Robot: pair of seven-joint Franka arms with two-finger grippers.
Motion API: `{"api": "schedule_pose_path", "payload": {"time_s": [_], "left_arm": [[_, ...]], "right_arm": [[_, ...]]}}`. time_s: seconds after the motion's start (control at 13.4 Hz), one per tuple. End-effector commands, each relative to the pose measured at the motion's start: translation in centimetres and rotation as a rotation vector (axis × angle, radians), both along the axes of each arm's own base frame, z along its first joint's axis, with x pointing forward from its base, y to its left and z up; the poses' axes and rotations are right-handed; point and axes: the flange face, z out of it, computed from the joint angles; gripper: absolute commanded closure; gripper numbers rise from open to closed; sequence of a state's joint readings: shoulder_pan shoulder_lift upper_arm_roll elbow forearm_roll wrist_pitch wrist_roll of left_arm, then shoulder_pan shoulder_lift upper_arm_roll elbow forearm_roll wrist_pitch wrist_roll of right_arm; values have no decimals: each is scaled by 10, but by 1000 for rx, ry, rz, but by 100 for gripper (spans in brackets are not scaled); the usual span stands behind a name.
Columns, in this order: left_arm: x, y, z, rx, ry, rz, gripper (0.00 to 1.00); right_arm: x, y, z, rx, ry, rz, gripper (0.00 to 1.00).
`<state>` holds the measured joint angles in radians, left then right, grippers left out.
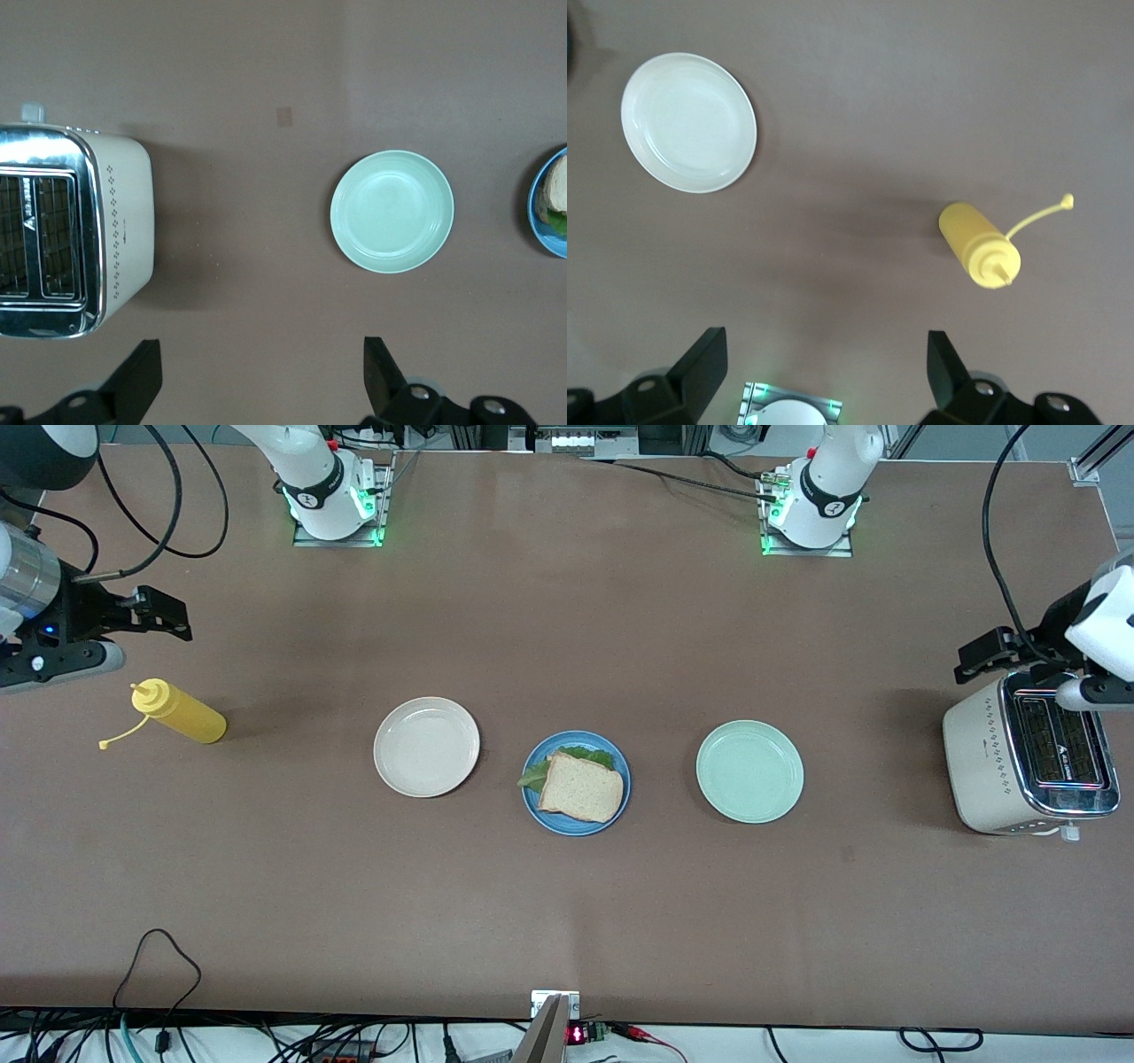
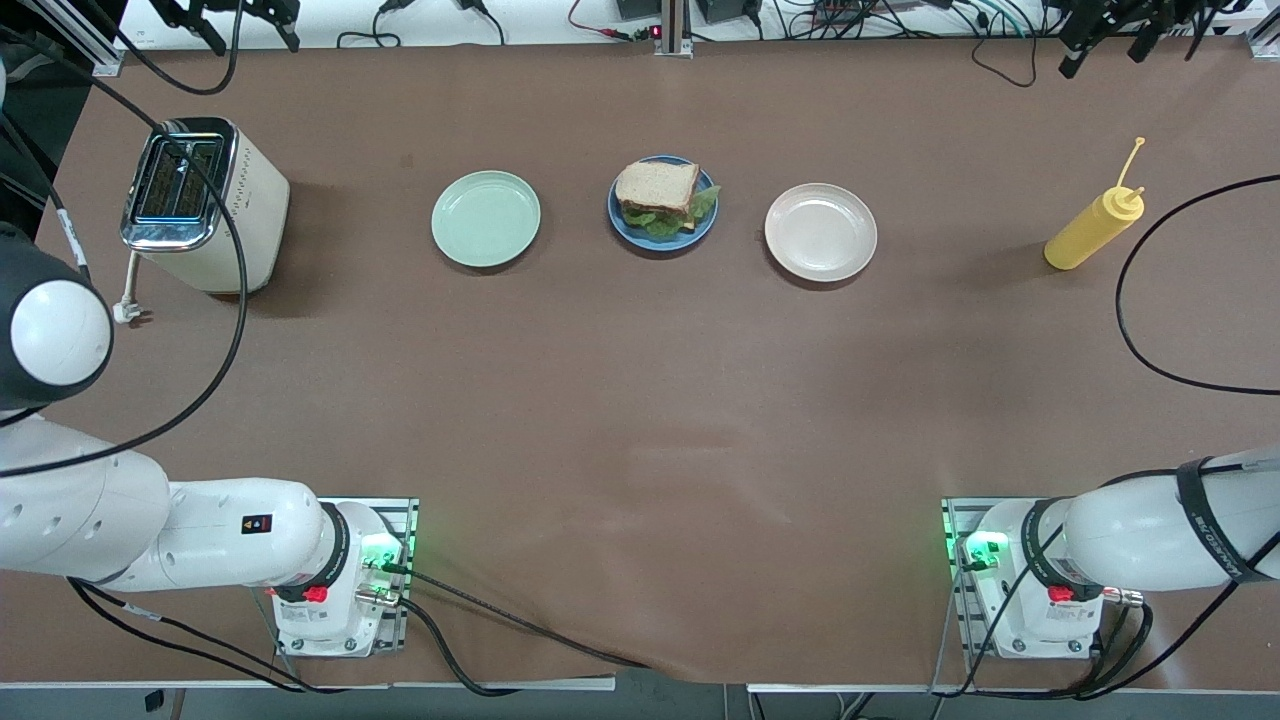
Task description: Make sandwich in blue plate with both arms
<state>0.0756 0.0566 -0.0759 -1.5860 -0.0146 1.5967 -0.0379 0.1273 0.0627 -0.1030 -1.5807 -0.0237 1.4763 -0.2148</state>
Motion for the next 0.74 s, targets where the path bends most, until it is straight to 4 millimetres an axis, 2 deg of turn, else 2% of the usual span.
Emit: {"api": "schedule_pose_path", "payload": {"time_s": [0.0, 0.67], "left_arm": [[-19, 0, 2, 31, -6, 10, 0], [-27, 1, 4, 29, 17, 8, 0]], "right_arm": [[-12, -1, 10, -7, -31, -9, 0], [-6, 0, 21, 0, -59, -28, 0]]}}
